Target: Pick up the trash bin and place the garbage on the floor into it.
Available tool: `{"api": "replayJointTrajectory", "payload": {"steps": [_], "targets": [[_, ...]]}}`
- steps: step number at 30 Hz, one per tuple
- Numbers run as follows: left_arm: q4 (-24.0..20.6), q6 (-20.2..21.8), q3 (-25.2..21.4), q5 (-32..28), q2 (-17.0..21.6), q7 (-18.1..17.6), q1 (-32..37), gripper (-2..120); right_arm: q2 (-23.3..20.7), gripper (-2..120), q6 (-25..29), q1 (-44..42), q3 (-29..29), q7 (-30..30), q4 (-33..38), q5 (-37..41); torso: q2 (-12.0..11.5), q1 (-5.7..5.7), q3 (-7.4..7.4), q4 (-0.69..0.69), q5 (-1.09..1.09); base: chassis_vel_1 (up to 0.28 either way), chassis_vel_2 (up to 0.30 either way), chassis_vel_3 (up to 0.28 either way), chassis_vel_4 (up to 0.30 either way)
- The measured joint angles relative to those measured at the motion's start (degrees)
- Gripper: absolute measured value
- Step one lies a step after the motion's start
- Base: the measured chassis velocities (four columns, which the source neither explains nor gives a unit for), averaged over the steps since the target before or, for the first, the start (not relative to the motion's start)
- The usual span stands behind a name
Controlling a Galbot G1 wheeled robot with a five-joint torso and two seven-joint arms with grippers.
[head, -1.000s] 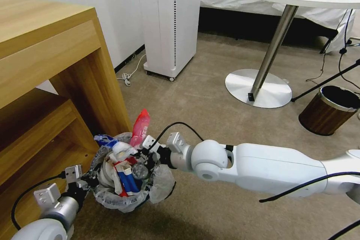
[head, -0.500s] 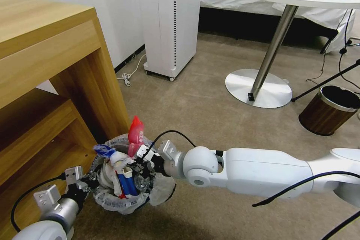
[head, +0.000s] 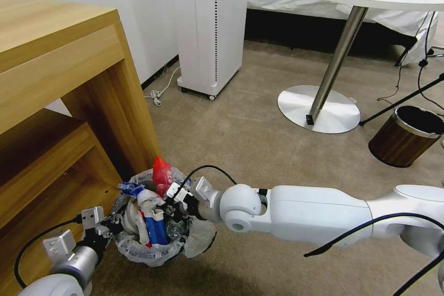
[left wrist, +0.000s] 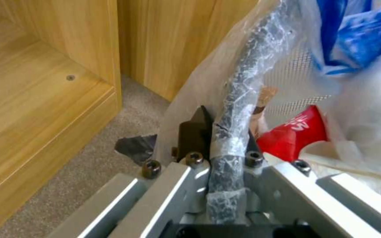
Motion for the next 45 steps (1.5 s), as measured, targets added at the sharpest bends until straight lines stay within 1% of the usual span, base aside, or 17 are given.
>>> {"api": "replayJointTrajectory", "payload": {"steps": [2, 5, 6, 9, 11, 13, 15, 17, 18, 22, 27, 34, 36, 38, 39, 42, 45], "targets": [[0.1, 0.0, 0.0, 0.0, 0.01, 0.0, -0.01, 0, -0.31, 22, 0.1, -0.12, 0.18, -0.09, 0.32, -0.12, 0.0, 0.0, 0.0, 0.0, 0.0, 0.0, 0.0, 0.0, 0.0], [0.24, -0.01, 0.01, 0.06, -0.17, 0.01, -0.01, 0, -1.27, 36, 0.58, -0.3, 0.64, -0.32, 1.19, -0.72, 0.0, 0.0, 0.0, 0.0, 0.0, 0.0, 0.0, 0.0, 0.0], [0.24, -0.01, 0.01, 0.06, -0.17, 0.01, -0.01, 0, -1.27, 36, 0.58, -0.3, 0.64, -0.32, 1.19, -0.72, 0.0, 0.0, 0.0, 0.0, 0.0, 0.0, 0.0, 0.0, 0.0], [0.45, -0.08, 0.07, 0.28, -0.27, 0.07, 0.02, 0, -2.52, 51, 1.17, -0.61, 1.64, -0.91, 2.29, -1.68, 0.0, 0.0, 0.0, 0.0, 0.0, 0.0, 0.0, 0.0, 0.0], [0.47, -0.08, 0.07, 0.29, -0.27, 0.07, 0.02, 0, -2.76, 54, 1.3, -0.68, 1.77, -0.98, 2.49, -1.86, 0.0, 0.0, 0.0, 0.0, 0.0, 0.0, 0.0, 0.0, 0.0], [0.47, -0.09, 0.07, 0.3, -0.26, 0.08, 0.01, 0, -3.38, 66, 1.75, -0.91, 2.11, -1.36, 2.87, -2.52, 0.0, 0.0, 0.0, 0.01, 0.01, 0.0, 0.0, 0.0, 0.0], [0.47, -0.09, 0.07, 0.3, -0.25, 0.08, 0.0, 0, -3.71, 69, 2.06, -1.04, 2.29, -1.6, 3.0, -2.83, 0.0, 0.0, 0.0, 0.0, 0.0, 0.0, 0.0, 0.0, 0.0], [0.47, -0.09, 0.21, 0.44, -0.37, 0.08, -0.03, 0, -4.75, 81, 3.86, -1.57, 3.05, -3.05, 3.52, -4.08, 0.0, 0.0, 0.0, 0.0, 0.01, 0.0, 0.0, 0.0, 0.0], [0.47, -0.09, 0.21, 0.44, -0.37, 0.08, -0.03, 0, -4.75, 81, 3.86, -1.57, 3.05, -3.05, 3.52, -4.08, 0.0, 0.0, 0.0, 0.0, 0.01, 0.0, 0.0, 0.0, 0.0], [0.84, -0.02, 0.26, 0.63, -0.32, 0.09, -0.16, 0, -5.47, 97, 8.16, -2.33, 4.7, -5.66, 4.28, -5.56, 0.0, 0.0, 0.0, 0.0, 0.0, 0.0, 0.0, 0.0, 0.0], [1.02, 0.15, 0.14, 0.63, 0.02, 0.08, -0.24, 0, -5.99, 100, 11.73, -3.05, 6.58, -8.33, 4.64, -5.85, 0.0, 0.0, 0.0, 0.0, 0.01, 0.0, 0.0, 0.0, 0.0], [2.2, 0.66, -0.27, 0.29, 1.16, -0.26, -0.69, 0, -7.54, 100, 18.98, -5.16, 12.06, -14.24, 5.9, -5.73, 0.0, 0.0, 0.0, 0.01, 0.0, 0.0, 0.0, 0.0, 0.0], [2.76, 0.79, -0.35, 0.12, 1.62, -0.4, -0.86, 0, -8.44, 100, 22.53, -6.68, 15.23, -15.51, 7.09, -5.97, 0.0, 0.0, 0.0, 0.01, 0.0, 0.0, 0.0, 0.0, 0.0], [2.96, 0.85, -0.64, -0.03, 1.89, -0.48, -0.78, 0, -9.27, 100, 24.56, -8.76, 20.77, -16.86, 8.32, -6.38, 0.0, 0.0, 0.0, 0.01, 0.0, 0.0, 0.0, 0.0, 0.0], [2.96, 0.85, -0.64, -0.03, 1.89, -0.48, -0.78, 0, -9.27, 100, 24.56, -8.76, 20.77, -16.86, 8.32, -6.38, 0.0, 0.0, 0.0, 0.01, 0.0, 0.0, 0.0, 0.0, 0.0], [2.93, 0.98, -1.22, -0.27, 2.24, -0.72, -0.31, 0, -11.4, 100, 25.08, -12.91, 31.89, -17.14, 11.59, -6.44, 0.0, 0.0, 0.0, 0.02, 0.0, 0.0, 0.0, 0.0, 0.0], [2.82, 0.98, -1.47, -0.27, 2.27, -0.79, -0.05, 0, -12.1, 100, 25.14, -14.47, 35.04, -17.07, 12.51, -6.43, 0.0, 0.0, 0.0, 0.0, -0.01, 0.0, 0.0, 0.0, 0.0]]}}
